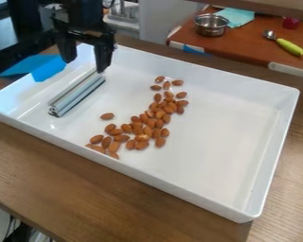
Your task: Sweep into pile
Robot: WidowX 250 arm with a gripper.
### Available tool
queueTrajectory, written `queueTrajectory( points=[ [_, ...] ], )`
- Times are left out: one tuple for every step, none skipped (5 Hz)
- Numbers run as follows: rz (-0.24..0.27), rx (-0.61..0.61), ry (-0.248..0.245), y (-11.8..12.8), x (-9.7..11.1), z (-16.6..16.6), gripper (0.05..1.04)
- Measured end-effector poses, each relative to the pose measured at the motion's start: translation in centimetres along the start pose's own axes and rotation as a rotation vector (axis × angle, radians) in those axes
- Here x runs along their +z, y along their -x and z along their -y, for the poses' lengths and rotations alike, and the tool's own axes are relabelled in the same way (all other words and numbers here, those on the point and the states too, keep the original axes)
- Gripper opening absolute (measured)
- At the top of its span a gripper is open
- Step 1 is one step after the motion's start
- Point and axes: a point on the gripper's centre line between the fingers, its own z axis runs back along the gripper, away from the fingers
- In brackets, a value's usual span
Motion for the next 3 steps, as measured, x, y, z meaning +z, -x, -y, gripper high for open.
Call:
queueTrajectory(
  points=[
    [0.005, -0.002, -0.020, -0.2, -0.6, -0.4, 1.001],
    [-0.001, -0.008, -0.041, 0.0, -1.2, -0.6, 1.000],
    [-0.054, -0.017, -0.029, 0.7, -2.2, -1.0, 1.000]
  ],
)
